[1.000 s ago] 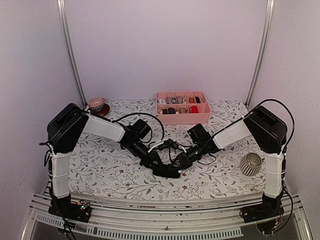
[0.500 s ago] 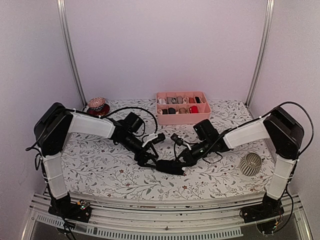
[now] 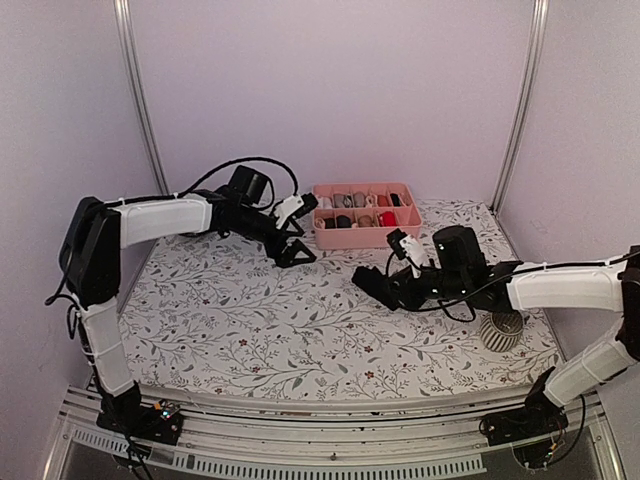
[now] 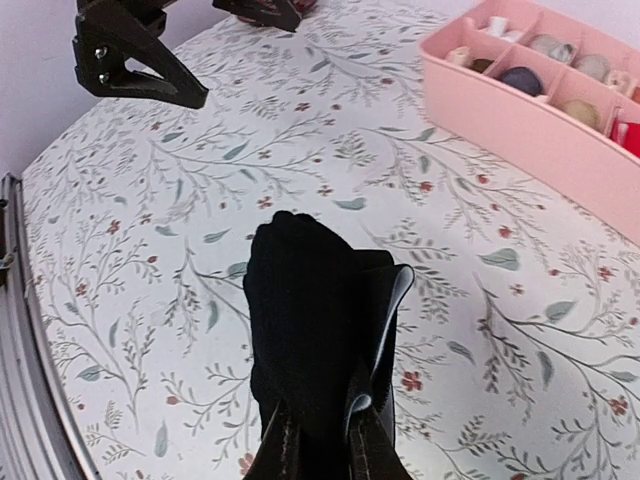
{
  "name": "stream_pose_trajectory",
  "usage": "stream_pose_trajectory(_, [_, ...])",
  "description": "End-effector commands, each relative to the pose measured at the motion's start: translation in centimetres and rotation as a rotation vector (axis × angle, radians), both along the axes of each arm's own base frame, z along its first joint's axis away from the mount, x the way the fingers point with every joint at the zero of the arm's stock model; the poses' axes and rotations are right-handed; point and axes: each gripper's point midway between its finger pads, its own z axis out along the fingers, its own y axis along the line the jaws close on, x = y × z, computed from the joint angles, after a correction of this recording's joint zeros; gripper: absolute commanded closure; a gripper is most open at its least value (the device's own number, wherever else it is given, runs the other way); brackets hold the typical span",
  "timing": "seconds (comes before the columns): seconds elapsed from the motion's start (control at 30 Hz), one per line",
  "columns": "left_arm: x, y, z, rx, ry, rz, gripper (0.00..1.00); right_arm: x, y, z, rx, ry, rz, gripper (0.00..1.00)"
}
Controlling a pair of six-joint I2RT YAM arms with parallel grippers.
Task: Roll the underwear
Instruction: Pick up the underwear from the center of the board, then move the storage box to the center of the board.
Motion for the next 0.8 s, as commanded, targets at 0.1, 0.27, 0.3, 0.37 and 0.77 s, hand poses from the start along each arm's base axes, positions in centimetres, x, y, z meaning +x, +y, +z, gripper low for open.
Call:
stream_pose_trajectory(0.1, [6.0,-1.6,-1.1,0.114,-0.076,-0.006,0.01,2.5,-7.4,4.3,-0.031,-0.250,-0.380,0.98])
stream_pose_trajectory(0.27, [8.6,-3.1,-1.6,0.150,-0.091,-0.046,0.01,2.5,-10.8,5.9,-0.040,-0.323,-0.513,0.98])
stream_pose_trajectory(0.3, [8.8,-3.4,-1.8,0.161,-0.093,-0.057,0.01,2.4,-11.1,6.2,-0.042,-0.333,-0.527,0.98])
stream_pose_trajectory(0.37, [9.8,-3.6,-2.8,0.205,-0.119,-0.046,0.02,2.3,-11.7,6.5,-0.039,-0.340,-0.546,0.98])
stream_pose_trajectory(0.77, [12.3,-4.8,-6.7,0.361,-0.237,-0.036,0.20,2.2,-11.6,6.4,-0.051,-0.333,-0.532,0.98])
